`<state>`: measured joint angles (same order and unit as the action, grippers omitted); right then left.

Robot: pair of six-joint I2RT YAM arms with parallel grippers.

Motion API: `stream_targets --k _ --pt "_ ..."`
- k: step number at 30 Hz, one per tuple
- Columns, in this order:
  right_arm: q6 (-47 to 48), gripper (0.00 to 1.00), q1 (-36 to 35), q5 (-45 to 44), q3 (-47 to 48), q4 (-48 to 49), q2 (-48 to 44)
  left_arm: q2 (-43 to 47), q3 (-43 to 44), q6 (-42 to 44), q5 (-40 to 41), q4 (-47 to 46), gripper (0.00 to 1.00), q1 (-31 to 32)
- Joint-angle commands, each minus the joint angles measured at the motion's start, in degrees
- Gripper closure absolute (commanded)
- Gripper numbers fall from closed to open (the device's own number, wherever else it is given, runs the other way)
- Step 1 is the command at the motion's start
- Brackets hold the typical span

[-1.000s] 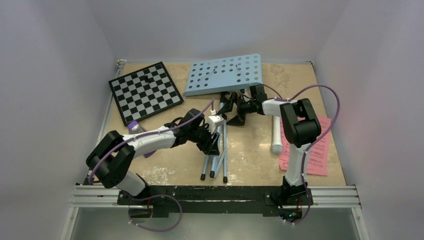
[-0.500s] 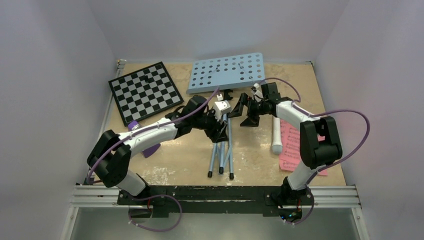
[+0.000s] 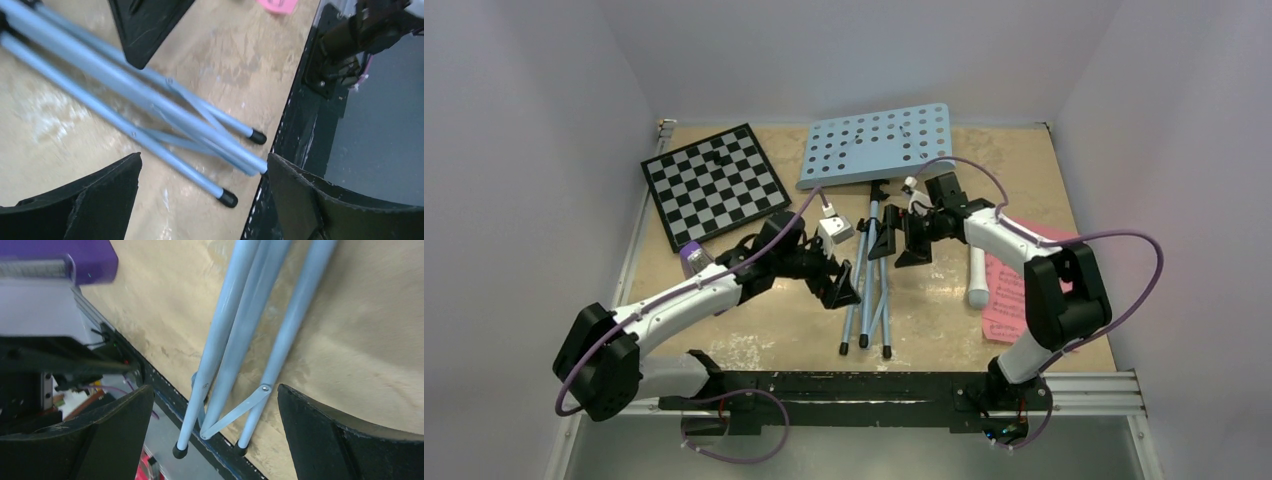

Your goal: Pack up the instrument practice props

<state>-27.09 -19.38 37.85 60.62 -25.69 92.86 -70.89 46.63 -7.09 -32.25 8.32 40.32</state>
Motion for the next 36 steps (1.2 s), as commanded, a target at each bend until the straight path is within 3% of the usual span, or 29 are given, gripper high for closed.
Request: stream_targets --k 1,11,14,17,26,29,32,34,36 --pt "0.2 0.01 -4.1 -1.3 -3.5 0.1 0.9 0.1 -6.3 -10.5 -0.5 -10.8 0.01 -0.6" --pt "0.2 0.01 -6.4 -0.6 -5.4 2.8 4.7 -11.5 -16.3 -26.9 -8.0 -33.7 0.01 -1.0" --pt "-0.2 0.01 -7.4 0.4 -3.7 3.5 7.7 -16.3 -15.1 -28.3 -8.5 -34.7 0.02 -1.1" --pt "-0.9 0.04 -7.9 0.3 -2.9 4.1 11.2 -21.0 -13.4 -29.3 -7.9 -34.6 0.1 -1.2" --pt "-3.2 0.33 -8.1 -3.6 -3.6 4.5 15.4 -30.3 -11.9 -33.7 -8.2 -41.3 0.3 -0.4" --pt "-4.2 0.4 -8.7 -5.1 -3.0 5.0 16.9 -32.9 -11.6 -34.8 -8.9 -45.0 0.43 -0.2" --pt "-5.2 0.6 -9.4 -4.5 -2.9 6.2 18.6 -34.1 -11.5 -34.9 -10.2 -47.4 0.53 -0.3" --pt "-5.6 0.58 -9.6 -4.5 -2.2 6.0 19.3 -33.4 -11.3 -34.1 -10.1 -46.2 0.53 -0.5" --pt "-4.0 0.45 -9.5 -4.7 -0.4 3.9 18.6 -30.9 -10.2 -31.5 -9.6 -40.9 0.45 -1.0"
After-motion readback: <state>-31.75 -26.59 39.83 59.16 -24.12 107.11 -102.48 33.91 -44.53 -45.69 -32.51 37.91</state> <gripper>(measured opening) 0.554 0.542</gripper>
